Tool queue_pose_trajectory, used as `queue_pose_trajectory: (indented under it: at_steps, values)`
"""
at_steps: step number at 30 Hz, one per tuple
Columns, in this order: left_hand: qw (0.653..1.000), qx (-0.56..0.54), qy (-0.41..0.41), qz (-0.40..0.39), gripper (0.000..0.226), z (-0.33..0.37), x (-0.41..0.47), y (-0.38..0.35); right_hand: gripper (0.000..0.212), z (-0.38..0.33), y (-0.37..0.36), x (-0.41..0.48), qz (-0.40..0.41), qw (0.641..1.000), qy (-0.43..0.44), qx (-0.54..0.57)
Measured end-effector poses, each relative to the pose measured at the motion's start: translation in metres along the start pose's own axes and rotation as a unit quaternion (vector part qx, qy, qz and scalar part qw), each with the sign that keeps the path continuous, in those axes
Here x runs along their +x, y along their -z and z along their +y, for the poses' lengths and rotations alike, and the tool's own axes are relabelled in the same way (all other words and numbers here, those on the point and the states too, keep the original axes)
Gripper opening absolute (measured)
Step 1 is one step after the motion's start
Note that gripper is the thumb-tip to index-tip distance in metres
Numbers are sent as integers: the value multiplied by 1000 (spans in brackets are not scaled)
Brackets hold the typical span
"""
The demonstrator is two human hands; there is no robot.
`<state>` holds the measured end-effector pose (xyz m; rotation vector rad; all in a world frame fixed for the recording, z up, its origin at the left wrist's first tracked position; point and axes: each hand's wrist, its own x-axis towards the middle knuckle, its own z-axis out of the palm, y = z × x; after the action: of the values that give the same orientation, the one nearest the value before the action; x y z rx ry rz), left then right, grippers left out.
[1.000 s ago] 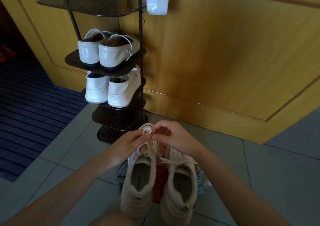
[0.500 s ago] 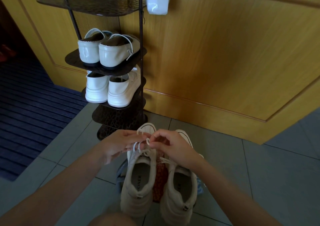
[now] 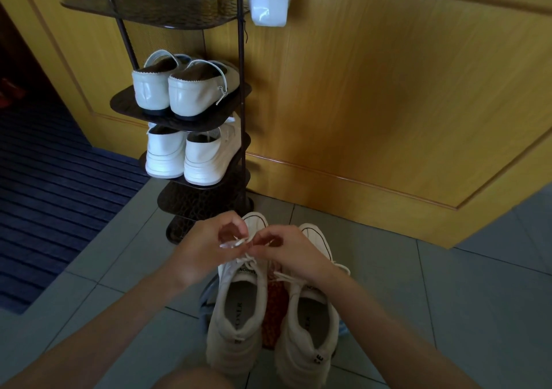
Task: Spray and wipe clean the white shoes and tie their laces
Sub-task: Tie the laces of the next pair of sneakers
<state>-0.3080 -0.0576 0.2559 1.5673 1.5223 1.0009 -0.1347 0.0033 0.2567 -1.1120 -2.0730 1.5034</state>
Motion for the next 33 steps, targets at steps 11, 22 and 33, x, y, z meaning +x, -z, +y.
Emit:
queue_pose_trajectory:
  at_steps: [11, 22, 33]
  values:
    - [989, 41, -77, 122, 27, 0, -12, -17, 21, 6, 7, -1, 2, 1000, -9, 21]
    - [974, -136, 56, 171, 12, 0, -14, -10, 10, 5, 16, -3, 14, 994, -14, -110]
    - [893, -309, 289, 155, 7, -22, -43, 2, 5, 8, 40, -15, -38, 927, -44, -371]
